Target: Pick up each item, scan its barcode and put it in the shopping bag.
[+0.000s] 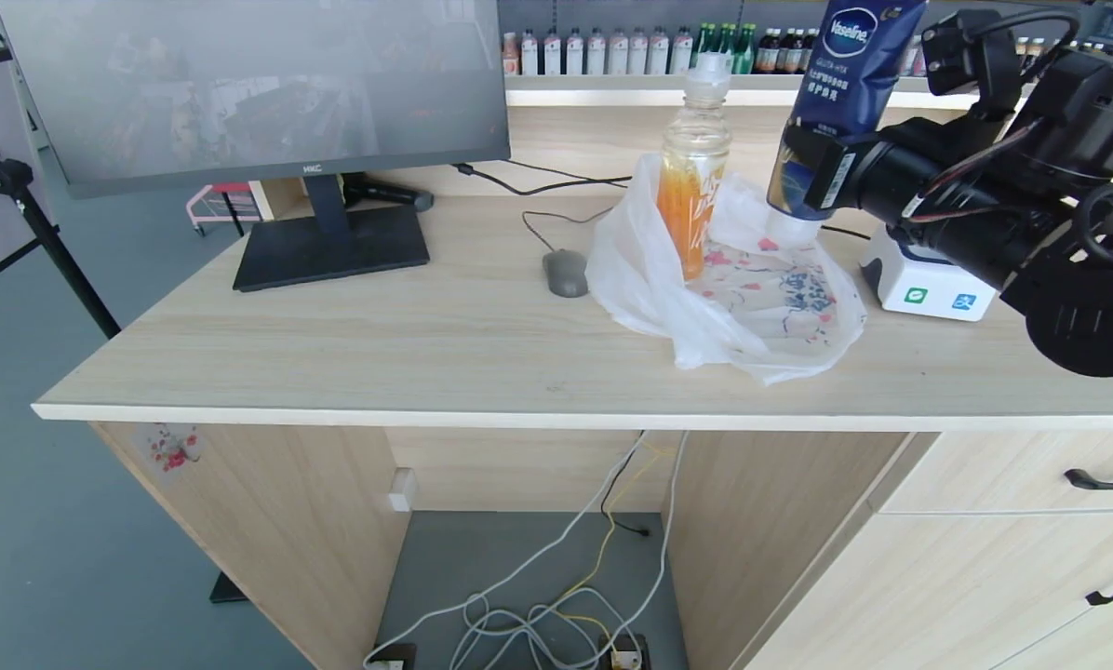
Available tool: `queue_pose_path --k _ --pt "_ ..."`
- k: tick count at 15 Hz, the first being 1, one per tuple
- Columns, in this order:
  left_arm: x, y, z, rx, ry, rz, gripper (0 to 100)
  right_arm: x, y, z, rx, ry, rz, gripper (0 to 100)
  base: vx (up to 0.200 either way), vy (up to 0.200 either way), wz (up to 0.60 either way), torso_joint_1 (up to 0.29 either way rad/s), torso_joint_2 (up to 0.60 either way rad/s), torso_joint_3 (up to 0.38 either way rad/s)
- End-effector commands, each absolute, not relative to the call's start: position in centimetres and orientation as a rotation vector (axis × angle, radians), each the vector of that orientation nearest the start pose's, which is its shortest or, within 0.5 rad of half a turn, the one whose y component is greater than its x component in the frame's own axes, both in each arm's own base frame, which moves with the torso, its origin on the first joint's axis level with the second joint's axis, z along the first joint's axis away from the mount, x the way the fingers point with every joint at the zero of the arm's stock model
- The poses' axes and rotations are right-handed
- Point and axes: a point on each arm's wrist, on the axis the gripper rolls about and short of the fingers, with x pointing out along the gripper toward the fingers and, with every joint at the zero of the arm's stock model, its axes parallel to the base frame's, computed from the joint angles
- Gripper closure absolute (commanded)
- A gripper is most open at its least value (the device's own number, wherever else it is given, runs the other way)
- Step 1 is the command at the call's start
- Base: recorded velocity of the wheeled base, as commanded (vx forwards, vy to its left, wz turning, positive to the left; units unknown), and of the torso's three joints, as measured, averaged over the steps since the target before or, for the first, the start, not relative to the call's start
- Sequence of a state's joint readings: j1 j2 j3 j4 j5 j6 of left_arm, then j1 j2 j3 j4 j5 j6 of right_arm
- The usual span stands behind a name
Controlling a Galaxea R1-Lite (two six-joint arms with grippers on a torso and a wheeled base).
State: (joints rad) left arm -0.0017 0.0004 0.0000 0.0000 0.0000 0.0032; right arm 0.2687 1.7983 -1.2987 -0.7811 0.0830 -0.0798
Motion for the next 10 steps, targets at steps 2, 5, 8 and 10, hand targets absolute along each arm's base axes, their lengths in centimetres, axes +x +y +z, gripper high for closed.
queue_pose_path --k 2,5,8,10 --pt "-2.3 0.0 7.5 0.003 0.0 -0.002 100 35.6 9.9 28.7 -0.056 -0.253 0.338 100 0.0 0.0 0.0 0.0 0.0 0.0" --pt "-2.3 0.0 7.5 0.003 0.0 -0.002 100 36.5 10.1 27.5 -0.059 -0.224 0.337 100 0.0 0.0 0.0 0.0 0.0 0.0" --pt "-2.3 0.0 7.5 0.003 0.0 -0.002 100 37.4 10.4 26.3 -0.05 -0.21 0.337 100 0.0 0.0 0.0 0.0 0.0 0.0" --pt "-2.3 0.0 7.5 0.003 0.0 -0.002 100 38.0 10.5 25.5 -0.033 -0.204 0.334 100 0.0 0.0 0.0 0.0 0.0 0.0"
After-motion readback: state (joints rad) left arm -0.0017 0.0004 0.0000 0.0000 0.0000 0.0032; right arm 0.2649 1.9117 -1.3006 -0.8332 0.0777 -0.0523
